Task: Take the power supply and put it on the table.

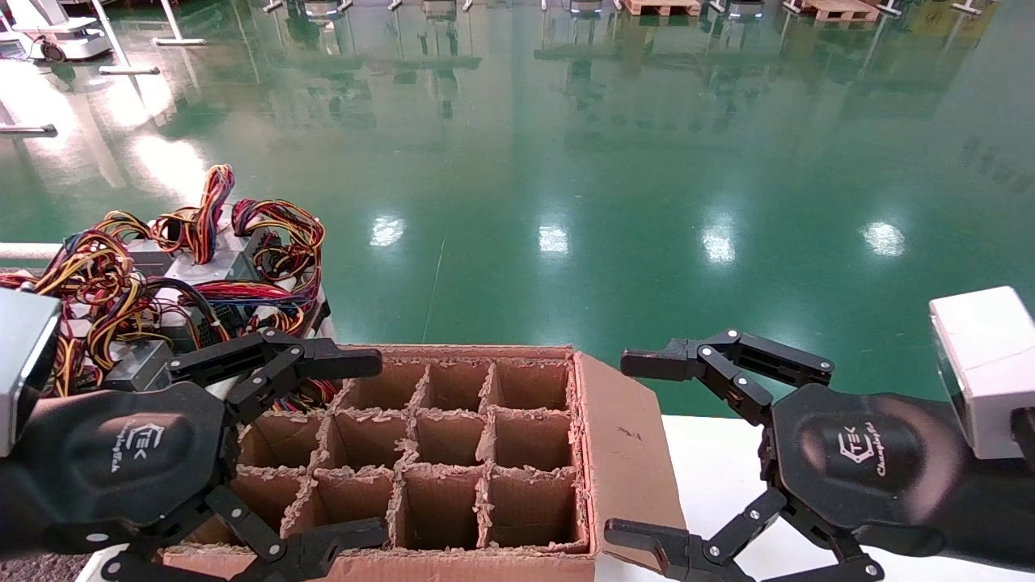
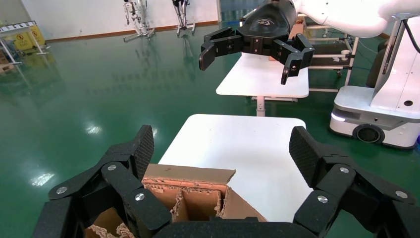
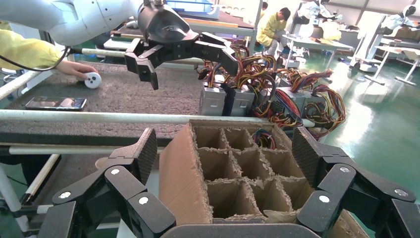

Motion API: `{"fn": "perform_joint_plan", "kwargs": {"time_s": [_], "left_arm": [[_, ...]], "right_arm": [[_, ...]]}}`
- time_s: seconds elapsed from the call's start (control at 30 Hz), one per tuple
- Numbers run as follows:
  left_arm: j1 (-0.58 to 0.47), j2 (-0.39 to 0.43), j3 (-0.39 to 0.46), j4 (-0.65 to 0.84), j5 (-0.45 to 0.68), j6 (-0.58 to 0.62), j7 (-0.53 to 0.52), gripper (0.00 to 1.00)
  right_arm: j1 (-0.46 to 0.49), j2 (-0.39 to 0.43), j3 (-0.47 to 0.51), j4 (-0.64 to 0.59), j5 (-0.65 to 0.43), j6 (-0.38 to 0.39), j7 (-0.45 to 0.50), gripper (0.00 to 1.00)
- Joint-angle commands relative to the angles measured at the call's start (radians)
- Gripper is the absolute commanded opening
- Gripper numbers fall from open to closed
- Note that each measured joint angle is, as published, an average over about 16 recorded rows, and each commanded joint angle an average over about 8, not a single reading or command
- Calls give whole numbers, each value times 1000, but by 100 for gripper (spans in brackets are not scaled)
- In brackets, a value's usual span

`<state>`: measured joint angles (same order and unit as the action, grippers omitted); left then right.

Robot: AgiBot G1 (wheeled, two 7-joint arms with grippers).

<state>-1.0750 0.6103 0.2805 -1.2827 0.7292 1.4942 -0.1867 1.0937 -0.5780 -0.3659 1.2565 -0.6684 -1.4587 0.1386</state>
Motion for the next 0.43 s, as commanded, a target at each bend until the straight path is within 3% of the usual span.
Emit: {"fn": "perform_joint_plan", "kwargs": {"time_s": [0.03,0.43], "left_arm": [[0,0,0,0,0,0,0,100],[0,0,0,0,0,0,0,100]], "right_arm": [[0,0,0,0,0,0,0,100],[0,0,0,0,0,0,0,100]]}}
